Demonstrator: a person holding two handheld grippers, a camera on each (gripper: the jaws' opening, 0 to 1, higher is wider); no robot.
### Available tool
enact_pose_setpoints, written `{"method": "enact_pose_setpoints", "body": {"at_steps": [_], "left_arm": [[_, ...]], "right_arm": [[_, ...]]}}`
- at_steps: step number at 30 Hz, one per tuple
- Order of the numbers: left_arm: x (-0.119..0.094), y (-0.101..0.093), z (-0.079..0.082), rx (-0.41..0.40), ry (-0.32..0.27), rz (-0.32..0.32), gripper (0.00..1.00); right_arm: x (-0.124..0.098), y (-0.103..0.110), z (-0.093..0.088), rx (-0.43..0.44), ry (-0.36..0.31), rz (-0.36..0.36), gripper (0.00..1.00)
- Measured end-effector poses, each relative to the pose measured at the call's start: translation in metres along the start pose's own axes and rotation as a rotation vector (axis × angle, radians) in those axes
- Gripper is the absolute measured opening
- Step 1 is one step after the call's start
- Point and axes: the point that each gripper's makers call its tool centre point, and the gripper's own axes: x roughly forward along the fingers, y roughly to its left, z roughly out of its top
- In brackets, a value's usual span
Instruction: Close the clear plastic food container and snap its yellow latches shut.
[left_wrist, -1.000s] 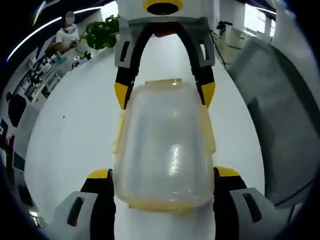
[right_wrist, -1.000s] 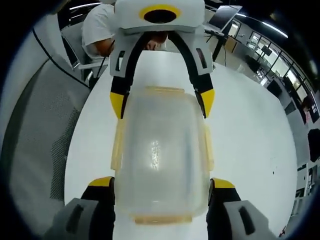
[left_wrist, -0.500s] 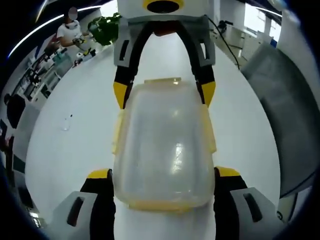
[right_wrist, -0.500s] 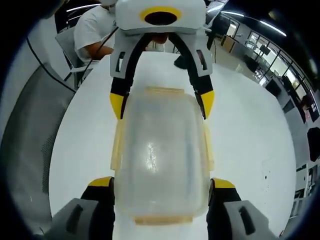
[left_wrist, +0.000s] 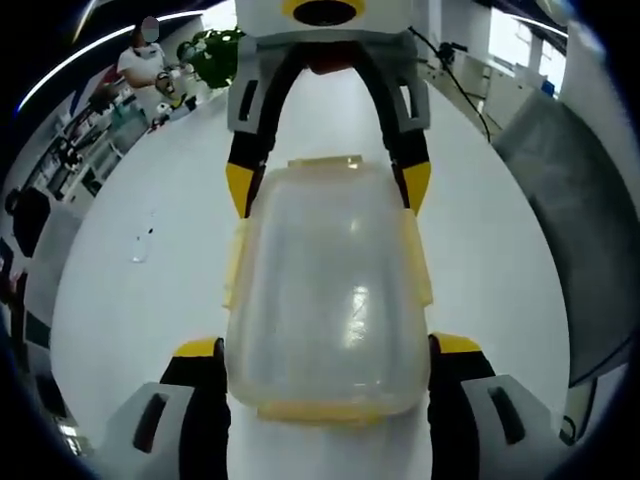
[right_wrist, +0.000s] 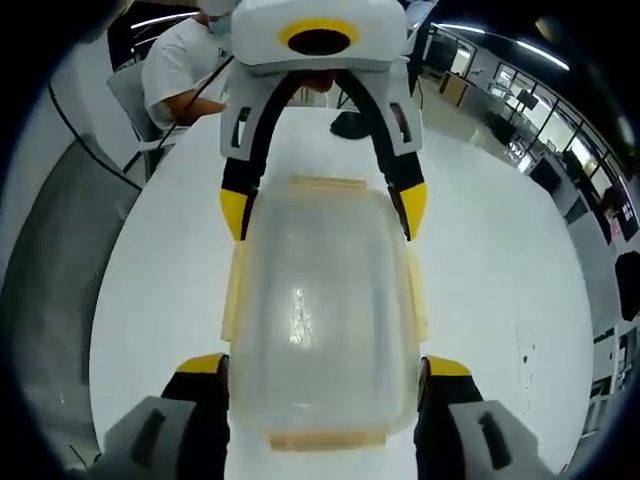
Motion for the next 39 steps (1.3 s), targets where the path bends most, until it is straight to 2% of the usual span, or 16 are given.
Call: {"method": "enact_pose_setpoints", "body": {"at_steps": [3, 4, 5, 6, 8, 13, 18, 21, 24, 28, 31, 33, 34, 36, 39], "left_arm": [[-0.001, -0.001, 0.0, 0.009, 0.0, -0.002, 0.81], [-0.001, 0.0, 0.0, 0.006, -0.001, 0.0, 0.82], [-0.001, 0.0, 0.0, -0.01, -0.003, 0.007, 0.9], [-0.001, 0.0, 0.001, -0.037, -0.009, 0.019, 1.0], [-0.003, 0.0, 0.002, -0.03, -0.001, 0.034, 0.99], [-0.01, -0.005, 0.005, -0.002, 0.003, 0.041, 0.99], [-0.023, -0.007, 0.011, 0.002, 0.001, 0.08, 0.99], [-0.029, -0.009, 0.012, 0.005, 0.0, 0.091, 0.99], [-0.036, -0.011, 0.013, 0.008, 0.003, 0.108, 0.99], [-0.047, -0.015, 0.016, -0.035, -0.012, 0.134, 0.99], [-0.055, -0.017, 0.017, -0.106, -0.044, 0.19, 0.99], [-0.058, -0.019, 0.012, -0.146, -0.039, 0.221, 0.98], [-0.06, -0.023, 0.017, -0.18, -0.089, 0.228, 0.98], [-0.063, -0.032, 0.017, -0.23, -0.112, 0.225, 0.98], [-0.066, -0.042, 0.01, -0.219, -0.091, 0.241, 0.98]], "right_arm": [[0.0, 0.001, 0.001, 0.003, 0.008, -0.01, 0.77], [0.001, -0.002, 0.001, 0.021, 0.013, -0.033, 0.84], [0.002, -0.003, 0.0, 0.035, 0.026, -0.052, 0.99], [0.001, 0.002, 0.0, 0.067, 0.028, -0.049, 0.96], [0.0, 0.001, 0.003, 0.034, 0.015, -0.048, 0.99], [-0.007, 0.004, 0.01, 0.028, 0.0, -0.062, 0.99], [-0.018, 0.005, 0.005, 0.065, 0.009, -0.116, 0.99], [-0.023, 0.014, 0.006, 0.109, -0.013, -0.101, 0.99], [-0.03, 0.019, 0.005, 0.105, -0.011, -0.12, 0.99], [-0.039, 0.025, 0.005, 0.141, -0.024, -0.147, 0.99], [-0.046, 0.034, 0.006, 0.156, -0.024, -0.164, 0.99], [-0.048, 0.04, 0.004, 0.158, -0.016, -0.176, 0.99], [-0.049, 0.041, 0.002, 0.164, -0.009, -0.183, 0.99], [-0.052, 0.044, -0.002, 0.181, -0.007, -0.196, 0.99], [-0.057, 0.051, -0.004, 0.229, -0.023, -0.204, 0.99]]}}
